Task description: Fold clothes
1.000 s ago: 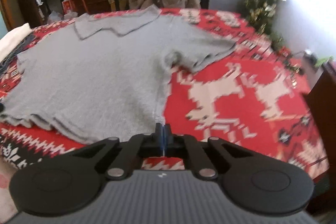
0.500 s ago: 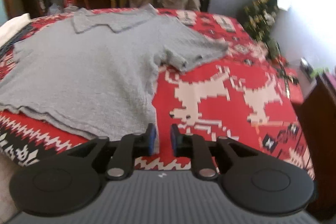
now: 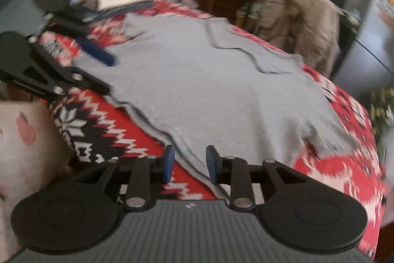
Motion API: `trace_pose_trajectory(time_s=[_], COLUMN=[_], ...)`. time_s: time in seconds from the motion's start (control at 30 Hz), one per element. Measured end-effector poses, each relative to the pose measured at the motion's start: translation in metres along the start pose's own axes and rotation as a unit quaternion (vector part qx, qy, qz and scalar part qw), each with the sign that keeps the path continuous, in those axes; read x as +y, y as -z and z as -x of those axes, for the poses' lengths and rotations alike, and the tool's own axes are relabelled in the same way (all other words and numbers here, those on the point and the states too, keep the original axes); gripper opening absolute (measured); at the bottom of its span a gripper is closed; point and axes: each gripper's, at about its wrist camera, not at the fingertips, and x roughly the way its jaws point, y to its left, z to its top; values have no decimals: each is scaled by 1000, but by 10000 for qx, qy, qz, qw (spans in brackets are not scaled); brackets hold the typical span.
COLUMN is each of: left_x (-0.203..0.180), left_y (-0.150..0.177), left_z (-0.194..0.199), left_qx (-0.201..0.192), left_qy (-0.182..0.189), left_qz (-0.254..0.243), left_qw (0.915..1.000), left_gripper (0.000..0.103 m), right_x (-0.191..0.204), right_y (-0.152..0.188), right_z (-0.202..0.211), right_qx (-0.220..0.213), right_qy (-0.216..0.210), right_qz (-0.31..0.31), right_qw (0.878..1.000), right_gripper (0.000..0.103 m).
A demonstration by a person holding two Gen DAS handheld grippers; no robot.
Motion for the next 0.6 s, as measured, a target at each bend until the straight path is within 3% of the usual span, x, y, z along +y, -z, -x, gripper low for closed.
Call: trace_pose_trajectory(time_s=[0.2, 0.23, 0.27, 0.37, 0.5, 0.6], left_x=[-15, -14, -12, -9, -7, -5], left_y=[-2, -2, -1, 1, 5, 7], left_z=[-16, -18, -20, -17, -10, -8], left_qx=[59, 76, 87, 73, 67, 114], left_qy=[-35, -12, 18, 215, 294, 368], left_qz=[-947, -968, -976, -969, -837, -445], left_qw=[9955, 9953, 9952, 9950, 9960, 9983], left_gripper=[37, 23, 2, 3, 3, 11], right_x=[19, 22, 23, 22, 17, 14], right_y=[-11, -12, -12, -13, -11, -5], right_z=[-18, -21, -23, -24, -17, -14], right_qx=[96, 110, 115, 123, 109, 164], right_qy=[-86, -69, -55, -91, -178, -240], right_qz=[823, 955, 1062, 1071, 965, 766], right_qw=[9965, 9953, 9943, 9941, 9951, 9966], right_gripper=[30, 28, 27, 7, 4, 9])
